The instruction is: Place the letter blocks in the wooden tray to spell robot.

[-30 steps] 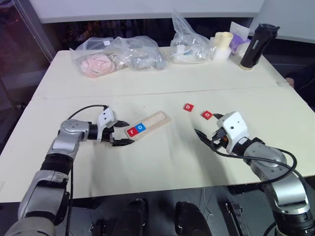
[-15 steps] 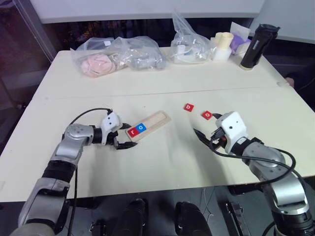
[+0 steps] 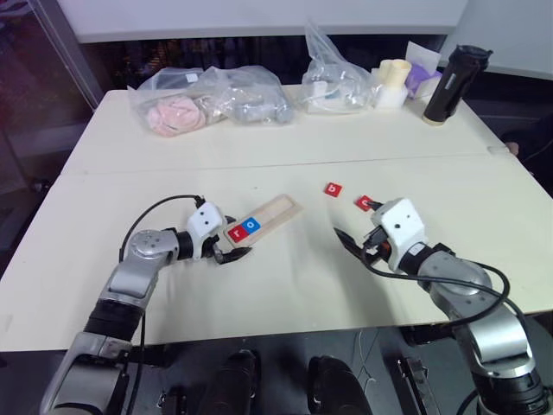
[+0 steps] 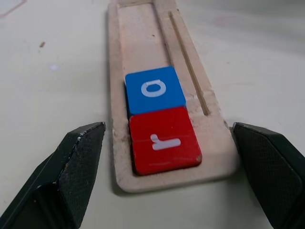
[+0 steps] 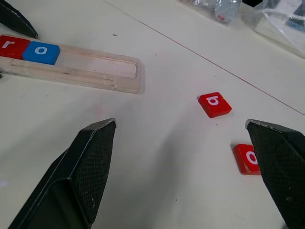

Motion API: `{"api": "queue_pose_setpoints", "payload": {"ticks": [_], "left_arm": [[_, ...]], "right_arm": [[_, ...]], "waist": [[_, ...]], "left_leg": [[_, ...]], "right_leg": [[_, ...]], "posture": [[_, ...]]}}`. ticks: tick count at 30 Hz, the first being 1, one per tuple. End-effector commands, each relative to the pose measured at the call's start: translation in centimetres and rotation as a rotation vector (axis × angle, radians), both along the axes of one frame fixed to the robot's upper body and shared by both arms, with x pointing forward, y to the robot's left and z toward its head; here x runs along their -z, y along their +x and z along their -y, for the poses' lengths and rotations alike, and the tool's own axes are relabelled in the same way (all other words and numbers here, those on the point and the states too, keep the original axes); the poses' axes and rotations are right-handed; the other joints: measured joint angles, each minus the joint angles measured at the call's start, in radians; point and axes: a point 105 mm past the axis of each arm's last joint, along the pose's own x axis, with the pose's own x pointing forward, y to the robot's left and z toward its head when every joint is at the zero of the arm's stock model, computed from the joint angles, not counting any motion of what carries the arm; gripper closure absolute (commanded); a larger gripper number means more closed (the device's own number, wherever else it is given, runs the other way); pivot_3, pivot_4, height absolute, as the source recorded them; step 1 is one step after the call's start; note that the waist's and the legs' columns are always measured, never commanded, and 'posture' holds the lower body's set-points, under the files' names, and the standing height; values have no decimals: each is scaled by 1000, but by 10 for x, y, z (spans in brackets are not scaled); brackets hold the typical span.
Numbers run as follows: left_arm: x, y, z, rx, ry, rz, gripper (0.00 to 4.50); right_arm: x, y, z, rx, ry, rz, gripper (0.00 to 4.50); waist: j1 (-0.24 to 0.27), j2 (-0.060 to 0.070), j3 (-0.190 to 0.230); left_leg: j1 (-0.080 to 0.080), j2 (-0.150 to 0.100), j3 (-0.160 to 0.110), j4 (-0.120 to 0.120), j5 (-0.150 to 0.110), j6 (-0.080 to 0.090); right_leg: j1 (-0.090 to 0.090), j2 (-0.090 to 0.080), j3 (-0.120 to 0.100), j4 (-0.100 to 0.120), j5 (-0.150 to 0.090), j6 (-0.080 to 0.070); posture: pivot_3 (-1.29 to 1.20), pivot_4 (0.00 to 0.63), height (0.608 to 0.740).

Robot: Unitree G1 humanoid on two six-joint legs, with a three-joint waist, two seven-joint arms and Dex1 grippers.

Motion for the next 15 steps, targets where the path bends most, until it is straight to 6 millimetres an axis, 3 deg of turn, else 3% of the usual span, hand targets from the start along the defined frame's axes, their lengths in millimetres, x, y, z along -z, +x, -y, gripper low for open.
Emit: {"api": "queue_pose_setpoints", "payload": {"ticks": [1, 8, 12, 15], "left_arm": [[16, -3, -4, -41, 42, -33, 0], [24, -4, -7, -65, 53, -55, 0], [26, -3, -10, -68, 59, -65, 1244], [25, -3, -9, -64, 58, -65, 1359]], "right_arm": [[-14, -1, -5, -12, 3, 63, 83], [-16, 0, -4, -7, 3, 72, 83], [-18, 1, -4, -3, 3, 77, 0], [-18, 2, -4, 0, 4, 78, 0]], "waist": [[0, 0, 0], [1, 1, -1], [0, 1, -2], [0, 3, -3]], "left_leg": [[0, 0, 0, 0, 0, 0], [1, 0, 0, 0, 0, 0], [2, 0, 0, 0, 0, 0], [2, 0, 0, 0, 0, 0]], "right_leg": [[0, 0, 0, 0, 0, 0], [1, 0, 0, 0, 0, 0], [1, 0, 0, 1, 0, -1], [1, 0, 0, 1, 0, -1]], "posture": [[0, 150, 725], [0, 150, 725], [0, 150, 725], [0, 150, 725]]}}
